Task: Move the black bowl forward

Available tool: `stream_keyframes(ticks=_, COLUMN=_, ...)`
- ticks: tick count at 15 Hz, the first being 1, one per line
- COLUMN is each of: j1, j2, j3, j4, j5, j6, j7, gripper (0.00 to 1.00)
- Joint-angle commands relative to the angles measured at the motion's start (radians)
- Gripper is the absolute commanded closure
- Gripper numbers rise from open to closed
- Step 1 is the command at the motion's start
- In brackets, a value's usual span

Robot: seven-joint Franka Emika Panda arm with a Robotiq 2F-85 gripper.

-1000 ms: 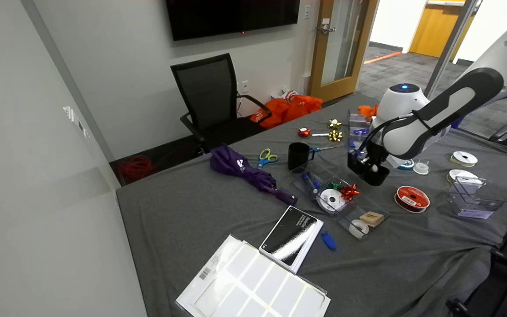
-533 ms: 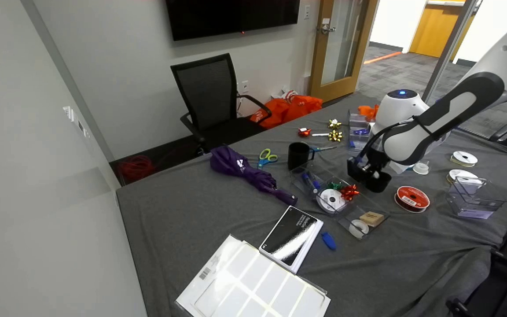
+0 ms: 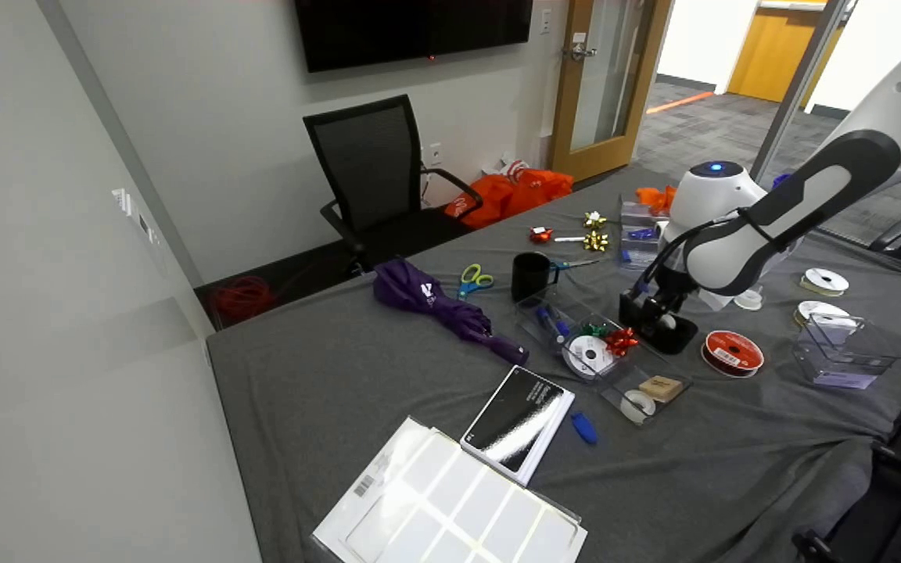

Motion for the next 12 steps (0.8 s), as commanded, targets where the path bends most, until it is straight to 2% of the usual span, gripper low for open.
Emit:
stream_keyframes(ticks=1, j1=0.003, j2=-0.059, j3=-0.022, j4=-0.068, j5=-0.063, j6=0.013, j7=-0.012, gripper=0.0)
stream_keyframes(ticks=2, j1=0.013, j2=-0.089, j3=-0.04, j4=-0.095, j5=-0.1, j6=-0.001, j7=-0.018, gripper=0.0)
stream_keyframes(ticks=5, j1=-0.012, j2=-0.179, j3=-0.034, j4=-0.172, j5=-0.154, j6=-0.006, j7=-0.064, gripper=0.0)
stream_keyframes(ticks=9, j1=-0.122, j2=-0.347, j3=0.043, j4=-0.314, j5=-0.071, j6=0.028, j7=-0.274, gripper=0.0)
stream_keyframes(ticks=12, j1=-0.185, j2=-0.453, j3=0.076, j4=-0.385, j5=0.056, j6=0.01, j7=-0.471, gripper=0.0)
